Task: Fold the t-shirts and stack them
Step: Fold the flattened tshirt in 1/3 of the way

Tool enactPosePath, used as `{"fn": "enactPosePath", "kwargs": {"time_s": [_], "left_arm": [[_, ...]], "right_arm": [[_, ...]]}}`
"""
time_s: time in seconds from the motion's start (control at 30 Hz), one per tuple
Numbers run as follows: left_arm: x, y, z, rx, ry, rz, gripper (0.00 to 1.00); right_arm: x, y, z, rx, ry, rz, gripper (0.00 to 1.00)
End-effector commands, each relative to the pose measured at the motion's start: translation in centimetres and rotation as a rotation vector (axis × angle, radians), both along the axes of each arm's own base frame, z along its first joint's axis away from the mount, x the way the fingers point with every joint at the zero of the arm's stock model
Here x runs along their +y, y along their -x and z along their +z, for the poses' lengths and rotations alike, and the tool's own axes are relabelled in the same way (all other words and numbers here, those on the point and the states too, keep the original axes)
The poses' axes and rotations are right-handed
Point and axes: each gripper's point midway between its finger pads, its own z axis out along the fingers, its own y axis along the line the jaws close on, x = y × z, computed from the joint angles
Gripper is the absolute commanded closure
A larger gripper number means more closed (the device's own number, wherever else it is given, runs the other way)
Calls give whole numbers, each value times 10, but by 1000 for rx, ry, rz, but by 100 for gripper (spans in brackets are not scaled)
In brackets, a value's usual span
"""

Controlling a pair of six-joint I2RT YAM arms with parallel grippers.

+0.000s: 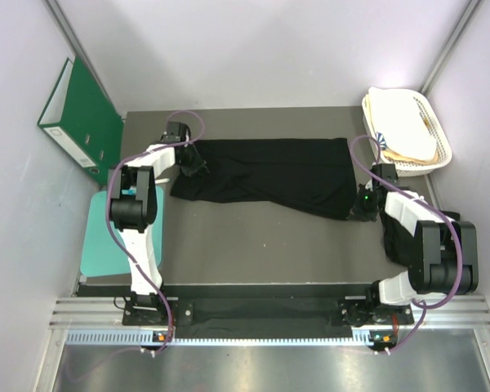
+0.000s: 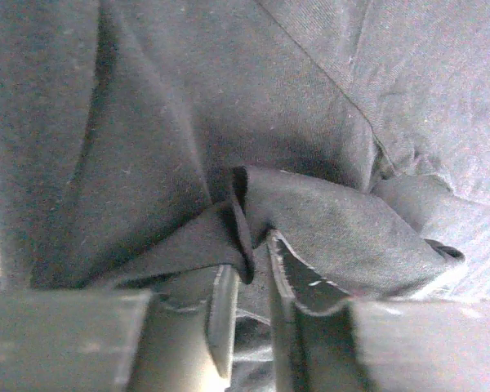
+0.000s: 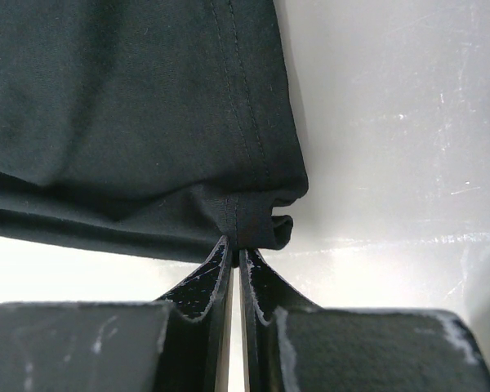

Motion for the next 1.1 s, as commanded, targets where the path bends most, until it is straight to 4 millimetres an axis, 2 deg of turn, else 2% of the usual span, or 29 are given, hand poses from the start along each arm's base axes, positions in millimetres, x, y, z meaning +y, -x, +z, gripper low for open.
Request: {"fn": "enactPosePath", "kwargs": {"time_s": [0.0,0.07,0.1,0.23,0.43,0.7,0.77,0.83,0.87,0.9,0.93,1.07], "left_arm": [[-15,-1,-9,3,16,-28,84],[-15,0,-10,8,18,-30,91],[-14,2,-10,11,14,-29,100],[-9,-1,6,-25,-13,-28,100],[-1,-6,49,-104,-37,-21,100],[7,12,113,-201,-55,5,100],[9,21,127,-209,-56,14,100],[9,33,129,-196,-47,11,100],[9,41,137,-199,-40,12,100],[9,51,134,-181,-39,9,100],[10,60,144,-199,-37,8,100],[12,102,147,-153,-30,-2,100]], "right_arm": [[-5,-16,15,-63,2,-29,96],[-4,-16,15,-63,-4,-29,96],[-3,-17,15,-63,-7,-29,96],[-3,-19,17,-71,-10,-28,96],[-3,-19,16,-69,-13,-26,96],[-2,-18,21,-85,-12,-14,96],[-2,-18,25,-92,-9,-8,96],[-2,-19,30,-100,-7,-4,96],[-2,-19,32,-105,-7,2,96],[-1,-17,36,-109,-10,8,96],[-1,-18,40,-118,-9,10,96],[0,-14,55,-144,-8,26,96]]}}
